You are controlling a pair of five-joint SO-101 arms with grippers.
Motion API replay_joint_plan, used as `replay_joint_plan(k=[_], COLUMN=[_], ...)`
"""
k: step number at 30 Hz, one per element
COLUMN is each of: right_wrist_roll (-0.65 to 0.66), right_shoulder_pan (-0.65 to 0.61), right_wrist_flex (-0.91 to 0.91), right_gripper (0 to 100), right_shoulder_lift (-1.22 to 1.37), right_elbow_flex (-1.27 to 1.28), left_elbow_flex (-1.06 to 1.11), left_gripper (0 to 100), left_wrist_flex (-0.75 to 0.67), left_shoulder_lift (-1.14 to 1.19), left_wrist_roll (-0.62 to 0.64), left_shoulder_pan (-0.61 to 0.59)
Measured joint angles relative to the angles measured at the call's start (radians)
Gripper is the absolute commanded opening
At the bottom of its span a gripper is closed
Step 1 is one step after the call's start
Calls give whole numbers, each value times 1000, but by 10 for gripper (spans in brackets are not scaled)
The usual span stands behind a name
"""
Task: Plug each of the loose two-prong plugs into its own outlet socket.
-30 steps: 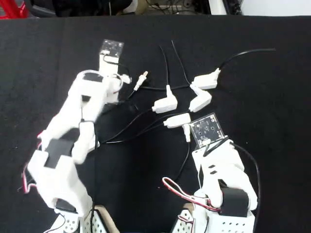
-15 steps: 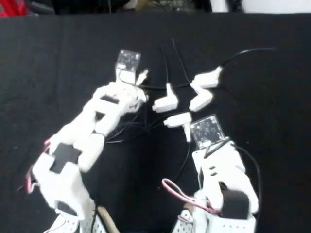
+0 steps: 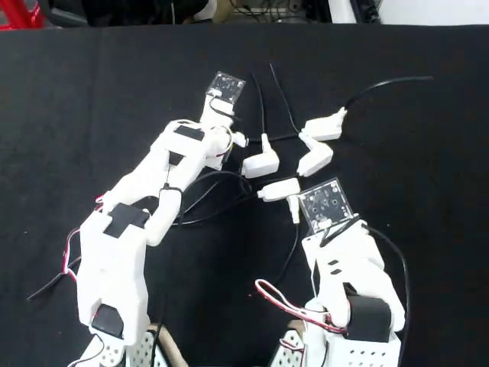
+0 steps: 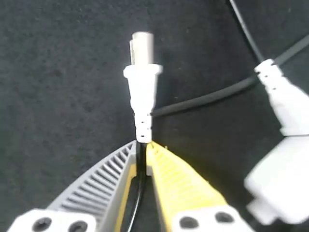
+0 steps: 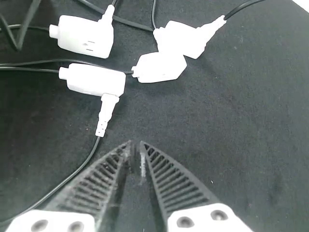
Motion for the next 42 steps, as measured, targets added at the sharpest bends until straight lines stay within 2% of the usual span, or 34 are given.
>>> replay_joint_plan(k=[8, 14, 19, 26, 30, 35, 42], right_wrist_roll=[0, 0, 0, 0, 0, 68, 207], right_shoulder_pan=[0, 0, 0, 0, 0, 0, -81], right_wrist_flex=[0, 0, 0, 0, 0, 37, 55], right_gripper=[14, 14, 14, 14, 14, 14, 14], right_shoulder_lift=[0, 0, 0, 0, 0, 0, 0], right_elbow_flex=[0, 0, 0, 0, 0, 0, 0], left_elbow_flex=[-23, 92, 368, 736, 795, 861, 1088], left_gripper=[30, 30, 30, 30, 30, 30, 30], left_wrist_flex=[146, 230, 233, 242, 381, 618, 786], left_shoulder_lift=[-8, -132, -399, -898, -1109, -1335, -1725], left_wrist_roll=[-167, -265, -440, -795, -925, -957, -937], left_shoulder_pan=[-15, -60, -91, -117, -138, -58, 98])
